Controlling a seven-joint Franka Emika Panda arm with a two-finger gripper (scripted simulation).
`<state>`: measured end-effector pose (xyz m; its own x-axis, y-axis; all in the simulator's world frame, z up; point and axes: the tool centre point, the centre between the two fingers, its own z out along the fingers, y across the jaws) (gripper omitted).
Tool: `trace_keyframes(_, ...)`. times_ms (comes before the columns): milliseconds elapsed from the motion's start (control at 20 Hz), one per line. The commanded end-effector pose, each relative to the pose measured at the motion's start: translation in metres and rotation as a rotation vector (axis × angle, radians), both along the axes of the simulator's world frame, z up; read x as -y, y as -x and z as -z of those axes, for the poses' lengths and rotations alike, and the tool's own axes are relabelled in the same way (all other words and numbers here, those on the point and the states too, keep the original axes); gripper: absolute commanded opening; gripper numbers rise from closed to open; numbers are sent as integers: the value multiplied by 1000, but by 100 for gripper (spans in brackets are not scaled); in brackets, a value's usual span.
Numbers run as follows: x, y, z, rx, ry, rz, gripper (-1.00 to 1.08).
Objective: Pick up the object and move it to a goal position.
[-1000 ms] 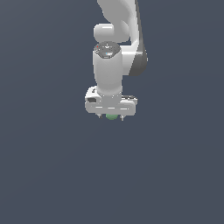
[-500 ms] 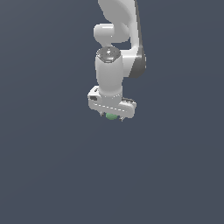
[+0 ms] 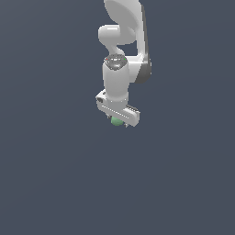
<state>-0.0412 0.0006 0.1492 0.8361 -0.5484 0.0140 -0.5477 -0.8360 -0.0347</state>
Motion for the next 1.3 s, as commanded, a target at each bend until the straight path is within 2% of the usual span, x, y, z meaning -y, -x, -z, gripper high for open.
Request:
trace_keyframes(0, 0, 7, 6, -4, -1, 68, 100)
trace_keyframes(950, 0, 64, 45, -30, 3, 572, 100)
trace_keyframes(1250, 1, 78, 53, -35, 5, 695, 100)
